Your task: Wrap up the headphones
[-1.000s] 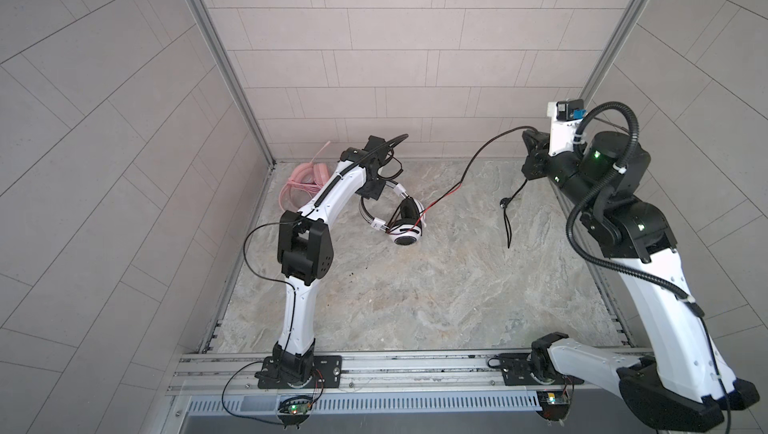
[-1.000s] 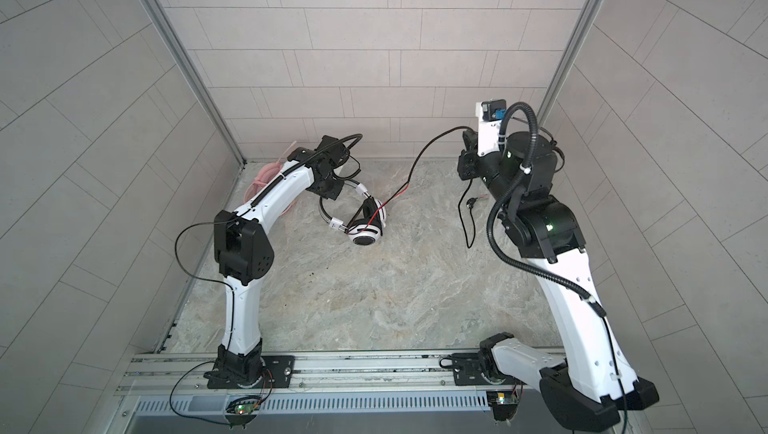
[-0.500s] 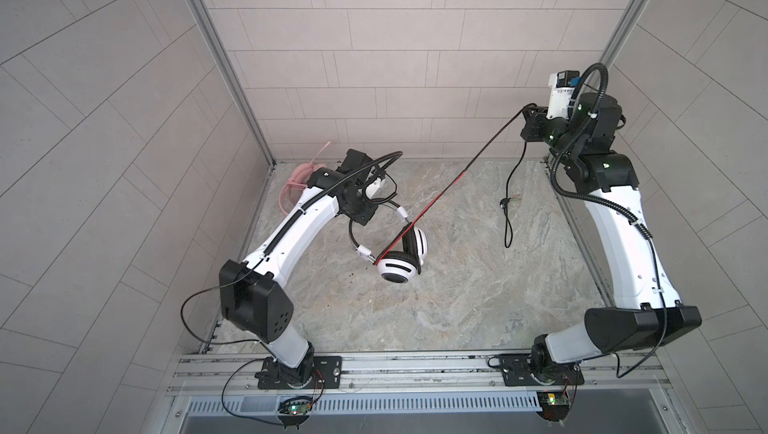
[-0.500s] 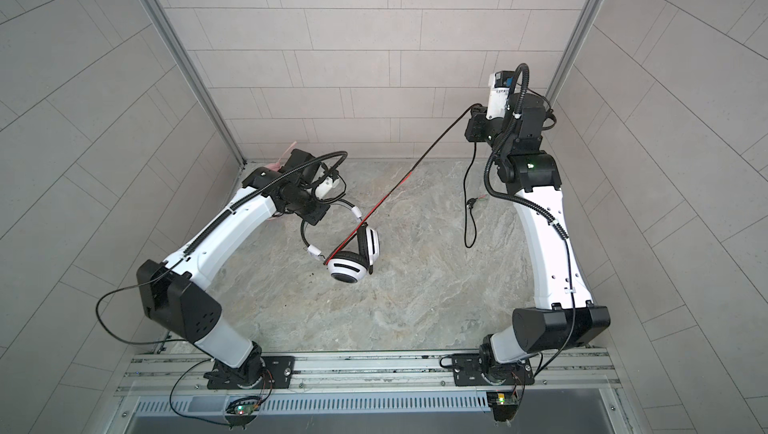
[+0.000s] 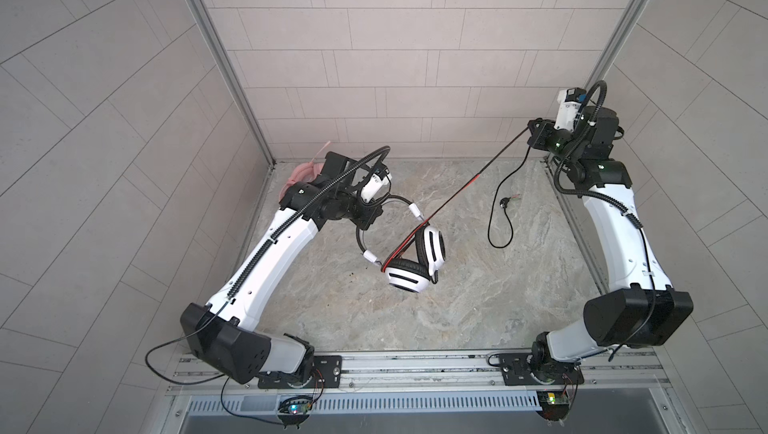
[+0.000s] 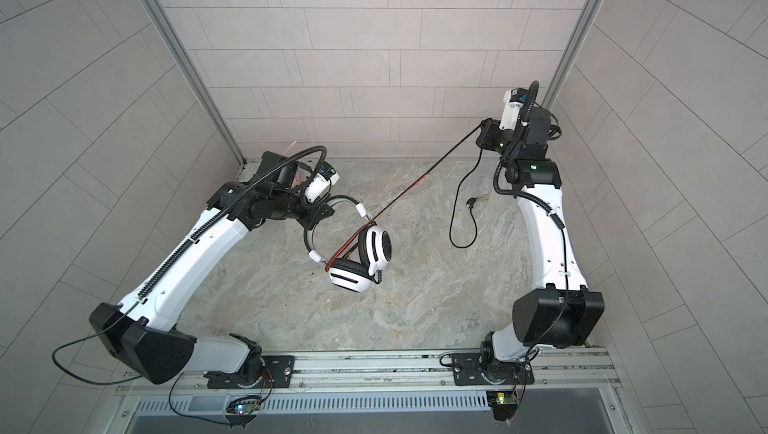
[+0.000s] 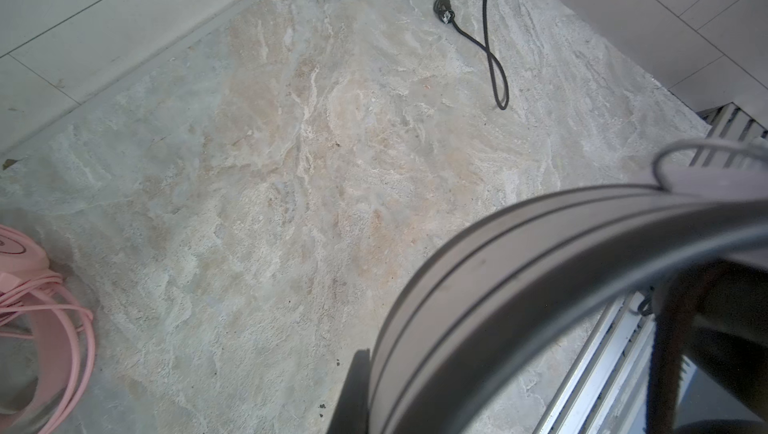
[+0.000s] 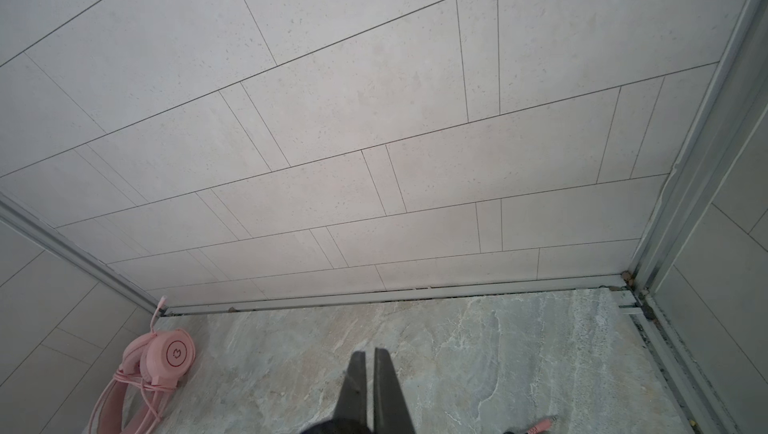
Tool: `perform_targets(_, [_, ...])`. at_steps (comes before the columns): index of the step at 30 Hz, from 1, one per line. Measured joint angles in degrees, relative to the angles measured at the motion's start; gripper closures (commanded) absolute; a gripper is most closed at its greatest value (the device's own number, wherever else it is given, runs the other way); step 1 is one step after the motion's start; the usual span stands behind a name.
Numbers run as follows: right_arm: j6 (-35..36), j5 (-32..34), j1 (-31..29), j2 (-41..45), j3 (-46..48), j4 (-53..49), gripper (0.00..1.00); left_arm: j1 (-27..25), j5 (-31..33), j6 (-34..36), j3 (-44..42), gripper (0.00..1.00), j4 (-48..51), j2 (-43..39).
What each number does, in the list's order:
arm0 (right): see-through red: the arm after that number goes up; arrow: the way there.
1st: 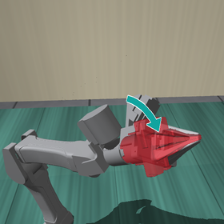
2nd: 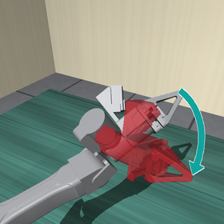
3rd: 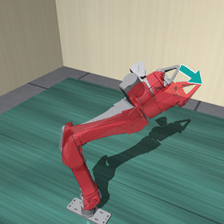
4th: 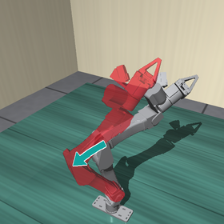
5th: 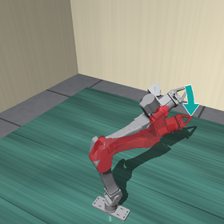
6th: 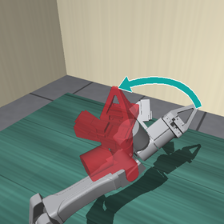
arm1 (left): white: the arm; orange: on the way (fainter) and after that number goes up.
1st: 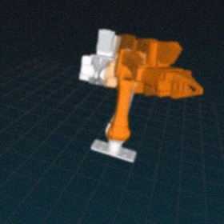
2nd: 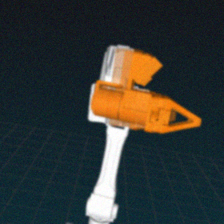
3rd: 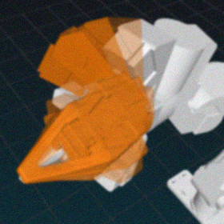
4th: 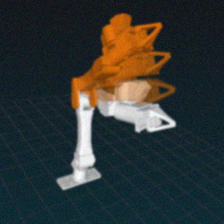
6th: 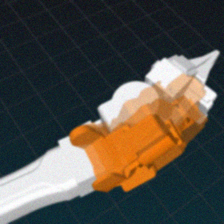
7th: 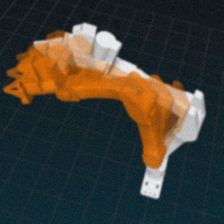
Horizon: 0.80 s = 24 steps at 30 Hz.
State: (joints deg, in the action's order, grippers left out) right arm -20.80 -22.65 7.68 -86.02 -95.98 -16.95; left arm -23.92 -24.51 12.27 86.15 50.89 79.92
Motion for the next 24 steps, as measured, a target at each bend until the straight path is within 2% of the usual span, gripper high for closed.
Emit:
perform_targets(7, [-1.1,-2.0,0.3,-0.5,4.0,2.6,1.00,0.2,-2.1,-1.5,-2.3,1.00,-1.6,-1.1])
perform_targets(14, [-2.5,-3.8,0.3,-0.7,13.2,5.9,1.00,0.9,-4.9,-3.6,-1.2,1.00,-2.0,-3.9])
perform_targets(24, [-3.5,-5.5,-0.8,0.5,27.1,10.5,1.00,3.8,-10.8,-12.2,0.7,1.00,-9.9,-4.6])
